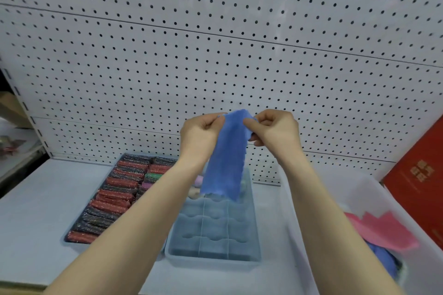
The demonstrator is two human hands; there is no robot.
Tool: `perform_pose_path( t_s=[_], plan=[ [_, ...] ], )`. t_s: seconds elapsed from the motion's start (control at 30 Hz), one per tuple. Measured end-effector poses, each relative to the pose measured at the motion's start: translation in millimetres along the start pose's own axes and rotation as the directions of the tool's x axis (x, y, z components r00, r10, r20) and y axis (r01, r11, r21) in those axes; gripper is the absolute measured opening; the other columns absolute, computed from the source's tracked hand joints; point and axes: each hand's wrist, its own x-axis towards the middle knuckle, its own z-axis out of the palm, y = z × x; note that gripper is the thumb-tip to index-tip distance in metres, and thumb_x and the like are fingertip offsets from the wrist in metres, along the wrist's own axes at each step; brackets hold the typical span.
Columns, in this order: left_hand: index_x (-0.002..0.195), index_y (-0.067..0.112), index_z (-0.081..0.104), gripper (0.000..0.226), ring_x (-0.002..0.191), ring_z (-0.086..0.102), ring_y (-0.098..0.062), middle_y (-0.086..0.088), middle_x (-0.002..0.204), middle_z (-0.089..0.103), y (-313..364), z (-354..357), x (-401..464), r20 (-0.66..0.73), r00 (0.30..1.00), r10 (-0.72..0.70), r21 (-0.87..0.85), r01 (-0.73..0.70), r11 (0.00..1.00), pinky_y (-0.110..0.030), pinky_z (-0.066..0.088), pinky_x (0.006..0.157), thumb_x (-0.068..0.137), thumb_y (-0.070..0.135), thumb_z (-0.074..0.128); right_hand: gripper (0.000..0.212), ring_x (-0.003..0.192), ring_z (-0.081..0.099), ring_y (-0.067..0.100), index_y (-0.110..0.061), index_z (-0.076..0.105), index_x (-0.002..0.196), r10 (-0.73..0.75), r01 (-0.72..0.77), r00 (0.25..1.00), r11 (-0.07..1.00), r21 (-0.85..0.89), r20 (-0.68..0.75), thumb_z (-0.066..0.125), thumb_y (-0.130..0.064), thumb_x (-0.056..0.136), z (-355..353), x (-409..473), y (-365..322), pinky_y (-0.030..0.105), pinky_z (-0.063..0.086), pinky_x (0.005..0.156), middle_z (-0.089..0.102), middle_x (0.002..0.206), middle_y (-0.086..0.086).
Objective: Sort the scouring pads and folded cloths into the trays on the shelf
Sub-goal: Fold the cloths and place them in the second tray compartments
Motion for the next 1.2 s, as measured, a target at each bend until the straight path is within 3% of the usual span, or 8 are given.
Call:
perform_pose_path(
  t_s=[0.1,0.33,0.5,0.67,0.77,1.0,1.1,1.2],
  plan=[
    [0.085,0.039,0.077,0.019,0.092,0.072,-0.020,0.006,0.090,0.077,8.5,9.4,-10.0,0.022,0.999,0.042,-0.032,-0.041,0.999,-0.046,0.055,0.091,0.089,0.026,0.063,0.016,0.061,0.071,0.019,-0.008,0.073,0.074,0.018,-0.029,0.996,0.990,0.138,0.083,0.073,-0.021,0.083,7.7,-4.3,-9.6,0.025,0.051,0.054,0.073,0.067,0.008],
    [0.109,0.017,0.073,0.029,0.093,0.071,-0.006,0.007,0.094,0.076,13.3,8.9,-17.0,0.107,0.987,0.119,-0.053,-0.114,0.992,-0.024,0.054,0.090,0.087,0.000,0.065,0.021,0.067,0.071,0.016,-0.015,0.078,0.078,-0.055,0.033,0.989,0.987,0.159,0.134,0.063,-0.024,0.091,7.6,-6.9,-13.2,0.021,0.047,0.050,0.075,0.073,0.004],
    [0.089,0.032,0.072,0.036,0.090,0.072,-0.009,0.011,0.089,0.076,9.2,-2.1,-9.9,0.012,0.993,0.113,-0.040,-0.113,0.993,-0.033,0.057,0.089,0.086,-0.002,0.063,0.013,0.071,0.065,0.010,-0.019,0.075,0.085,-0.055,0.052,0.998,0.967,0.250,0.003,0.067,-0.027,0.090,-7.9,-7.3,8.4,0.026,0.049,0.061,0.074,0.078,0.001],
    [0.095,0.019,0.070,0.027,0.077,0.071,-0.009,0.008,0.082,0.076,22.4,-10.9,-6.0,0.101,0.989,0.109,-0.212,-0.086,0.973,-0.023,0.057,0.070,0.089,-0.006,0.061,0.031,0.112,0.064,0.013,-0.014,0.063,0.122,-0.088,-0.058,0.845,0.966,0.254,0.527,0.067,-0.017,0.091,-2.2,-20.6,46.7,0.030,0.051,0.097,0.068,0.121,0.003],
    [0.097,0.015,0.068,0.022,0.076,0.071,-0.009,0.007,0.083,0.076,26.2,-16.9,1.4,0.113,0.991,0.078,-0.282,-0.043,0.958,-0.022,0.057,0.069,0.090,-0.004,0.060,0.027,0.101,0.065,0.024,-0.006,0.069,0.112,-0.092,-0.135,0.841,0.918,0.372,0.533,0.071,-0.017,0.087,9.3,-27.4,54.7,0.044,0.050,0.098,0.070,0.111,0.016],
    [0.107,0.004,0.065,0.015,0.082,0.069,-0.016,-0.003,0.091,0.073,3.4,-28.4,9.3,0.152,0.975,-0.161,-0.446,0.213,0.869,-0.024,0.056,0.070,0.097,0.009,0.055,0.005,0.080,0.063,0.018,-0.010,0.074,0.090,-0.019,-0.236,0.866,0.866,0.441,0.500,0.071,-0.013,0.087,16.3,-29.6,51.0,0.027,0.051,0.078,0.072,0.087,0.004],
    [0.109,0.005,0.066,0.032,0.094,0.072,-0.019,-0.005,0.101,0.075,-19.5,-29.5,-1.1,0.316,0.884,-0.344,-0.204,0.417,0.886,-0.031,0.056,0.082,0.095,0.032,0.058,0.005,0.071,0.065,0.012,-0.008,0.069,0.087,0.051,-0.262,0.893,0.867,0.424,0.447,0.066,-0.011,0.090,18.4,-29.7,54.0,0.022,0.053,0.069,0.072,0.080,0.002],
    [0.111,0.007,0.068,0.024,0.097,0.069,-0.017,-0.006,0.103,0.074,-44.7,-22.8,-17.5,0.369,0.844,-0.389,0.011,0.415,0.910,-0.034,0.052,0.096,0.091,0.020,0.066,0.007,0.067,0.064,0.014,-0.009,0.067,0.086,0.146,-0.292,0.914,0.885,0.364,0.379,0.068,-0.014,0.090,21.2,-30.5,59.0,0.025,0.053,0.065,0.071,0.078,0.005]
  ],
)
